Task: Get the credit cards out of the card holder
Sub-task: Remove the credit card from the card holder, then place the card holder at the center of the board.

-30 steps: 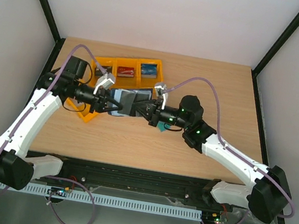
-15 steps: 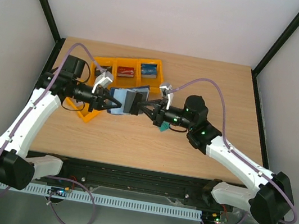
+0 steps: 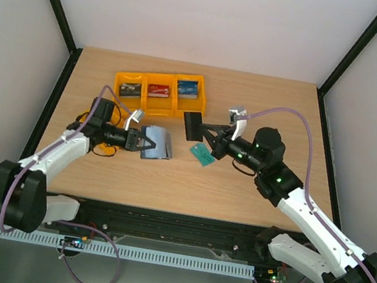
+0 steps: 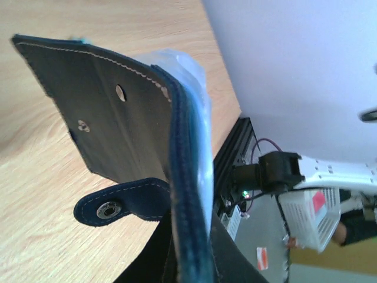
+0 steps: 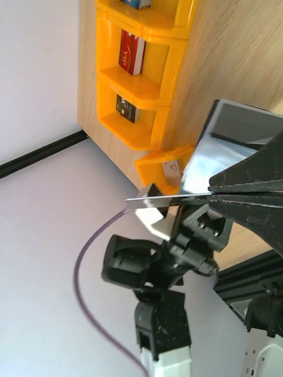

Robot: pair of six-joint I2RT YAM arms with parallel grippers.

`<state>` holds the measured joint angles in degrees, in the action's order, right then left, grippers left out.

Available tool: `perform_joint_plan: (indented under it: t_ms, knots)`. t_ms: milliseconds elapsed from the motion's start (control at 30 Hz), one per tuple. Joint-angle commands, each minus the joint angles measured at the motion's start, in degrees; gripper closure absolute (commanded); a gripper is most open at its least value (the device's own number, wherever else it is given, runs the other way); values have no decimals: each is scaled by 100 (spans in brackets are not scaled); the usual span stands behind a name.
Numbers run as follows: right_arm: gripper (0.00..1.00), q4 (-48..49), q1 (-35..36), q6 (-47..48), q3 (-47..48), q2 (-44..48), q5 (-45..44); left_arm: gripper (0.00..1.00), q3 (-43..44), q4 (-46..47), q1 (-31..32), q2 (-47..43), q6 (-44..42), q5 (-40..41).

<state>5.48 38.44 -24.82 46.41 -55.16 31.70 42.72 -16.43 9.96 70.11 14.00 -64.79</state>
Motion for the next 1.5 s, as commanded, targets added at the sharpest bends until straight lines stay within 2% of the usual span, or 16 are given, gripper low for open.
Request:
perform_joint_plan:
  t_ms: [0,200,400,567,633,733,967,1233,1300,1467]
  knots:
    - [98,-385,-20,121,24,205,-425,98,-503,1696,249,231,1488,337]
    - [98,-441,-20,43,31,166,-413,98,-986,2532,483,740,2164,666]
    - [98,-400,-20,-56,-14,172,-353,97,-1278,2497,524,1129,2070,1395]
    - [98,-320,-20,-105,-37,140,-313,95,-1093,1765,551,1546,1687,2359]
    - [98,-327,-20,-119,-19,100,-268,86,-933,1503,552,1714,1536,2651]
    - [98,-352,-20,-120,2,56,-256,67,-687,1133,568,1838,1323,2967]
    - [98,-380,-20,-159,52,-67,-291,44,-617,816,578,983,862,3582]
    - [98,-421,-20,-210,202,-227,-132,20,356,-486,534,263,-413,3104]
    - [98,-368,-20,-198,203,-179,14,19,636,-784,462,71,-719,2924]
    - [98,23,-20,-251,218,-118,807,16,1728,-2190,297,-138,-2527,1590]
